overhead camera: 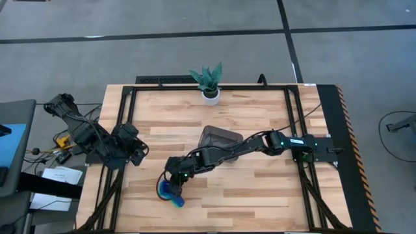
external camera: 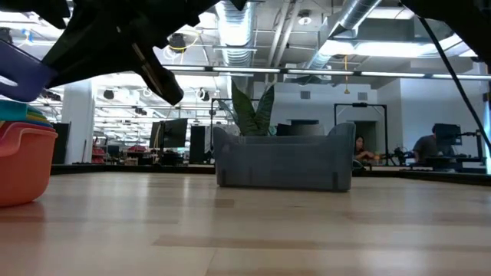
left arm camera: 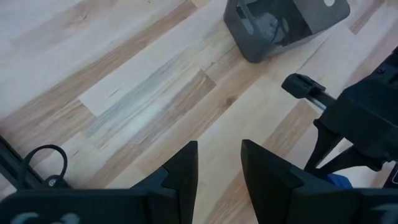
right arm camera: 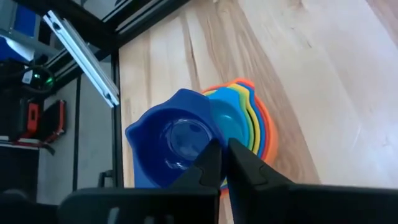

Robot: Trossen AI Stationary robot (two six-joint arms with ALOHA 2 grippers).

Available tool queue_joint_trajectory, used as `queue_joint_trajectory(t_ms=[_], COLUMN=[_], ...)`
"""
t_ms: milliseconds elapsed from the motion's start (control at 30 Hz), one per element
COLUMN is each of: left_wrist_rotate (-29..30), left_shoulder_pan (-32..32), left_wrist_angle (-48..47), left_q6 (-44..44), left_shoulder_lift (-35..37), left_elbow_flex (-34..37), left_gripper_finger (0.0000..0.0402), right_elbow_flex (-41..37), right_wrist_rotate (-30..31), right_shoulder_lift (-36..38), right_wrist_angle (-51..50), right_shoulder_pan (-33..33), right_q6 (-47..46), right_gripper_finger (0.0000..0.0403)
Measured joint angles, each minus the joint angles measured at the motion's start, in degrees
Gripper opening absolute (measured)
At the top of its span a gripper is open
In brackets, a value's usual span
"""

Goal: Nest measuring cups in basket
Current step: Stack the dark blue measuring cup on top of the light blue measuring cup

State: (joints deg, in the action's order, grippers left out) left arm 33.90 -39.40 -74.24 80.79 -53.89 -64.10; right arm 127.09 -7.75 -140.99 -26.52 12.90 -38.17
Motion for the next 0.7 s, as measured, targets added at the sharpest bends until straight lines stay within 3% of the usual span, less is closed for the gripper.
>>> queue_joint_trajectory(t_ms=[267,700], left_wrist_rotate=[0.25,0.97], left_shoulder_pan=[0.0,0.0], left_wrist_angle=[-0.94,-2.38], left_q6=[0.22,0.92], left_shoulder_lift=[0.0,0.0], left_elbow_flex=[0.0,0.0], left_gripper_finger=[0.0109,0.0109], right_elbow_flex=[0.0,0.02], right_wrist_rotate=[-0.63,-1.38], right_shoulder_lift=[0.0,-0.02], right_wrist_angle=[0.04,0.39], right_shoulder_pan=[-0.76,-0.96], right_q6=[1.2,0.67], right_gripper_finger=[0.005,0.0051])
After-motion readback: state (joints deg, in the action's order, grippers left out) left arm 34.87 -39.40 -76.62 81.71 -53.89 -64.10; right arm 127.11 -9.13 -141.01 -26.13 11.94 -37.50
